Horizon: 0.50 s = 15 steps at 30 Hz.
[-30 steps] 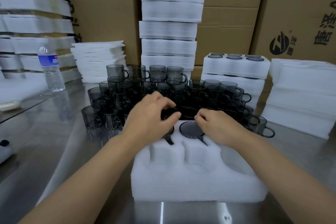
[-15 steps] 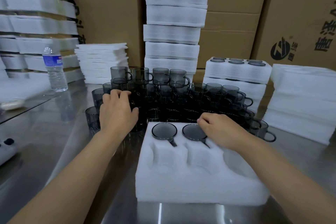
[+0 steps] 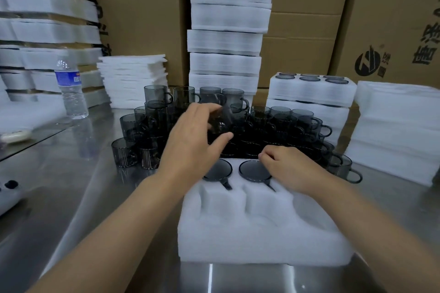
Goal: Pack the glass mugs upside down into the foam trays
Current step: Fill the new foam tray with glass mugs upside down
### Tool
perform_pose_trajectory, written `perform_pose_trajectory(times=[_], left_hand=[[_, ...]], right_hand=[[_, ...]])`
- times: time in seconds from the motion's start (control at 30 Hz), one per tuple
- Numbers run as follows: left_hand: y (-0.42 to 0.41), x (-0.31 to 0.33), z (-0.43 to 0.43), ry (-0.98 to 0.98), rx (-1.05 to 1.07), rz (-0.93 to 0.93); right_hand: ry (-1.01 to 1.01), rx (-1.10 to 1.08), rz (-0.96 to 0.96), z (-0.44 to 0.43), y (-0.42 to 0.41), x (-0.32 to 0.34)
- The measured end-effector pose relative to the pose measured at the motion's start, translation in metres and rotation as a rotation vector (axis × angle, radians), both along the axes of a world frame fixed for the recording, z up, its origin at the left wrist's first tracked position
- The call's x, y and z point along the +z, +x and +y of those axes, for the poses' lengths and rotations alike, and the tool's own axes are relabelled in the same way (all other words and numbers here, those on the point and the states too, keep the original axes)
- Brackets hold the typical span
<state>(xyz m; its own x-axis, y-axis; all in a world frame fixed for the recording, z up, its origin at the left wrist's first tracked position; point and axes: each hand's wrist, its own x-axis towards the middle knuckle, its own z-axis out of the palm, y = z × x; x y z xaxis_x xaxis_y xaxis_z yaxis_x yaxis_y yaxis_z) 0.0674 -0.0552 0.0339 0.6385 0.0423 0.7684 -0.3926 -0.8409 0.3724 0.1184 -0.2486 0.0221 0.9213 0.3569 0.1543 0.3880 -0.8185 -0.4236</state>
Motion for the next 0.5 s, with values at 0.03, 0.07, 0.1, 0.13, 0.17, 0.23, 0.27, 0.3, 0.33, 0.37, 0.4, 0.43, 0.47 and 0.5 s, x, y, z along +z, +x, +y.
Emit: perform_pose_trajectory(times=[0.03,0.07,0.1,0.13,0.17,0.23,0.27,0.3,0.33,0.37,0.4,0.43,0.47,0.5], left_hand=[[-0.001,-0.001,-0.003,-0.006,-0.051,0.017],[-0.002,-0.003,-0.006,0.009,-0.090,0.042],[-0.002,-0.006,-0.008,0.048,-0.120,0.071],[-0.001,-0.008,-0.009,0.096,-0.148,0.103],[-0.001,-0.010,-0.010,0.136,-0.172,0.136],[0.000,-0.012,-0.010,0.187,-0.201,0.177],[0.000,-0.012,-0.011,0.216,-0.204,0.174],[0.000,-0.012,-0.011,0.255,-0.200,0.164],[-0.001,-0.011,-0.012,0.295,-0.194,0.155],[-0.001,-0.011,-0.013,0.327,-0.192,0.151],[-0.002,-0.011,-0.013,0.347,-0.194,0.151],[-0.002,-0.011,-0.014,0.355,-0.199,0.151],[-0.003,-0.011,-0.014,0.353,-0.206,0.149],[-0.003,-0.011,-0.014,0.343,-0.215,0.147]], right_hand=[[-0.001,0.000,-0.002,0.000,0.000,0.000],[-0.004,0.000,-0.005,0.000,0.001,0.000],[-0.009,0.002,-0.013,0.000,0.001,0.000],[-0.011,0.005,-0.023,0.000,0.001,0.000],[0.000,0.010,-0.041,0.000,0.001,0.000],[0.096,0.016,-0.105,0.001,0.000,0.000],[0.176,0.013,-0.145,0.002,-0.001,0.000],[0.267,0.007,-0.174,0.003,-0.001,0.001],[0.371,0.002,-0.182,0.004,-0.001,0.002],[0.479,-0.003,-0.169,0.004,-0.002,0.003],[0.575,-0.009,-0.145,0.005,-0.003,0.005],[0.643,-0.017,-0.120,0.005,-0.003,0.006],[0.679,-0.025,-0.099,0.004,-0.003,0.006],[0.697,-0.032,-0.081,0.004,-0.003,0.006]])
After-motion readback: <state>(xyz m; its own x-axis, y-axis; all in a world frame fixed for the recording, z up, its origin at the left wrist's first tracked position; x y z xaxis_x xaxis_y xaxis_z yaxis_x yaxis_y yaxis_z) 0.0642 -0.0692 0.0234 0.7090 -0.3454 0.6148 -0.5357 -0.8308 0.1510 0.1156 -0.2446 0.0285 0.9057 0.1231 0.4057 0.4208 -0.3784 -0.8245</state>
